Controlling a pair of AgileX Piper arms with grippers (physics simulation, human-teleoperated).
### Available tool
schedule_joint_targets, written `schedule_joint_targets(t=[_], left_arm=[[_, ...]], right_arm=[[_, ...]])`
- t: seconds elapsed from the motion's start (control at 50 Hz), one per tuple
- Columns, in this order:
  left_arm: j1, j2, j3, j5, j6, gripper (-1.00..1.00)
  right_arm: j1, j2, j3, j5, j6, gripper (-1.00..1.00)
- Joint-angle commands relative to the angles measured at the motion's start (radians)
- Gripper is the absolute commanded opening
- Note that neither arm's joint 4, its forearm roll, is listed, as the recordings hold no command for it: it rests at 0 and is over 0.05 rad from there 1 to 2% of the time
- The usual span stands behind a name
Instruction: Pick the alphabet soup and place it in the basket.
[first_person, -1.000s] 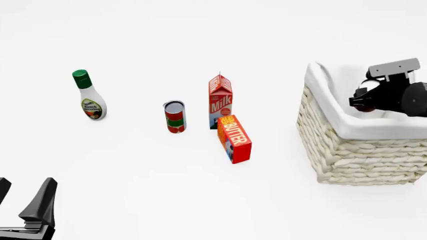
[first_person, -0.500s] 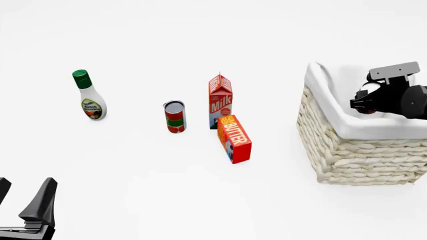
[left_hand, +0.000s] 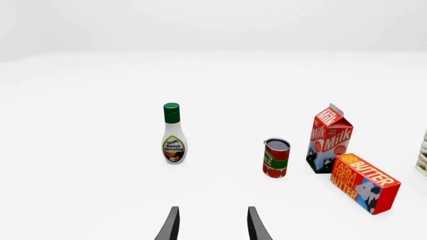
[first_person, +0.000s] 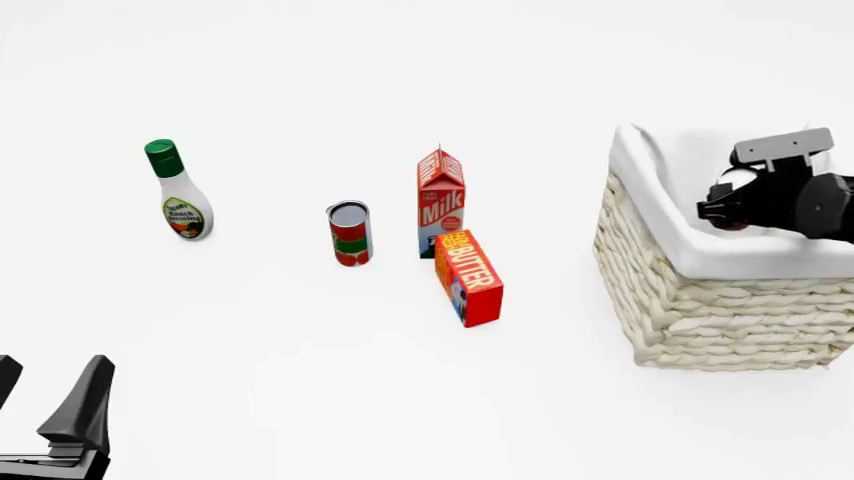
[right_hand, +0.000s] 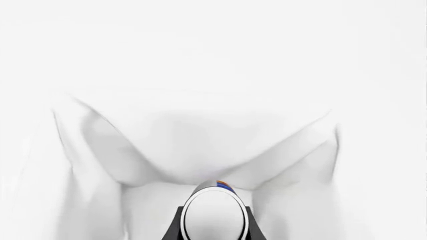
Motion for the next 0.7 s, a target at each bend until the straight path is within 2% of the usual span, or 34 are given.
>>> schedule_joint_targets(t=[0.02,0.36,0.48,0.56,0.62,0.66,0.7], left_arm=[[0.000,0.000,0.000,0.000,0.000,1.00],[0.000,0.000,0.000,0.000,0.000,1.00],[0.000,0.000,0.000,0.000,0.000,1.00],[0.000,0.000,0.000,0.000,0.000,1.00],[0.000,0.000,0.000,0.000,0.000,1.00],[0.000,0.000,0.000,0.000,0.000,1.00],[0.000,0.000,0.000,0.000,0.000,1.00]], right_arm=[[-0.012,0.003,-0.007,-0.008,0.017,1.00],[0.020,-0.094,-0.022,0.063,0.042,1.00],[0.042,-0.188,-0.040,0.137,0.045,1.00],[0.053,-0.237,-0.027,0.152,0.046,1.00],[0.063,-0.290,-0.054,0.208,0.049,1.00],[0.070,-0.322,-0.029,0.202,0.052,1.00],[0.078,-0.362,-0.052,0.248,0.055,1.00]])
